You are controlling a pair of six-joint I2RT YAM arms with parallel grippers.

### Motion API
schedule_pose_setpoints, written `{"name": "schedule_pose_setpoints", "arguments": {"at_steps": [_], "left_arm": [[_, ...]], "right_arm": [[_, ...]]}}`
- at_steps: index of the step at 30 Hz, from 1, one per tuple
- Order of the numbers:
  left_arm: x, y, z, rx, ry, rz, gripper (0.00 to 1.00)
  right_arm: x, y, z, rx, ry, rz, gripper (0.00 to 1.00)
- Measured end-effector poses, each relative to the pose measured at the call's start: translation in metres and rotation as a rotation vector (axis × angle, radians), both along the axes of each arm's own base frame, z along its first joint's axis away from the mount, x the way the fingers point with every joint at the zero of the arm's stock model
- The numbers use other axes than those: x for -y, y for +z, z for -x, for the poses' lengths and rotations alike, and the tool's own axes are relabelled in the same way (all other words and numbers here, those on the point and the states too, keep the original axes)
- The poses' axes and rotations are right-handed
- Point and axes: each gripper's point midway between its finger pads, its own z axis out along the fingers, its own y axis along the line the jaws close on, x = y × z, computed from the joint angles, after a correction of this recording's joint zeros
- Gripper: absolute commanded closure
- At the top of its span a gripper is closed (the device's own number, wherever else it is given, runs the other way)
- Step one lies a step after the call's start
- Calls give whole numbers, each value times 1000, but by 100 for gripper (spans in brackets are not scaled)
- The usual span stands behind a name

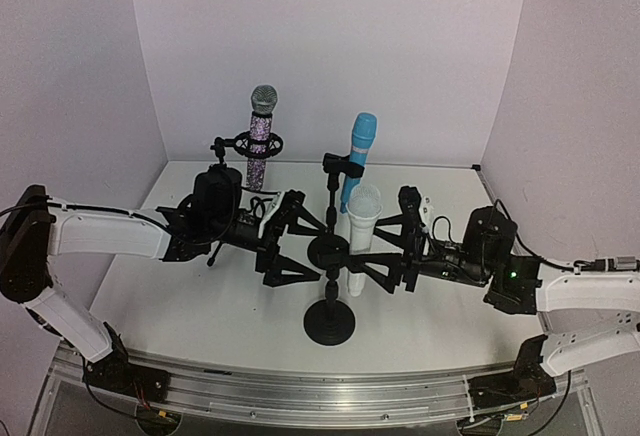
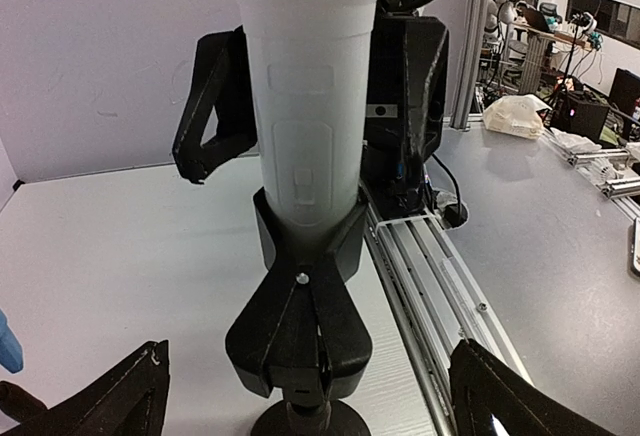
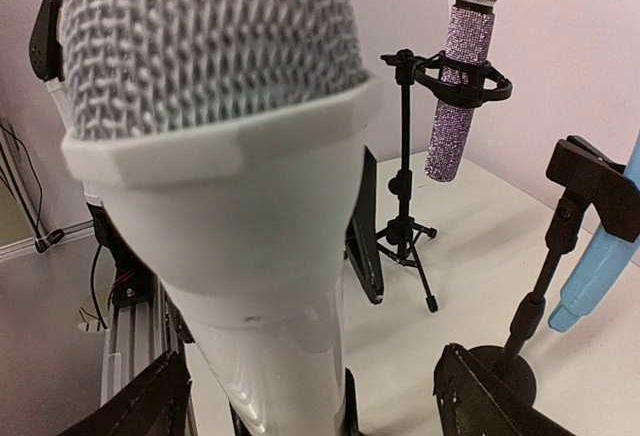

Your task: Attach the microphones to the stand

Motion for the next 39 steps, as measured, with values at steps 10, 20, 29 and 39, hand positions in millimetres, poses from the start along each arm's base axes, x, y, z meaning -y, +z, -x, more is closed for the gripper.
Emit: {"name": "schedule_pose_setpoints", "arguments": {"at_steps": [10, 20, 29, 39], "left_arm": [[-18, -40, -4, -114, 106, -43, 15], [-6, -54, -6, -107, 152, -28, 24], [8, -74, -3, -110, 145, -31, 28], [23, -91, -5, -142, 158, -23, 42]], "right_arm": [[29, 31, 8, 22, -56, -42, 9], [58, 14, 2, -30, -185, 45, 9], [78, -38, 0, -111, -267, 135, 9], [88, -34, 1, -102, -298, 107, 8]]}}
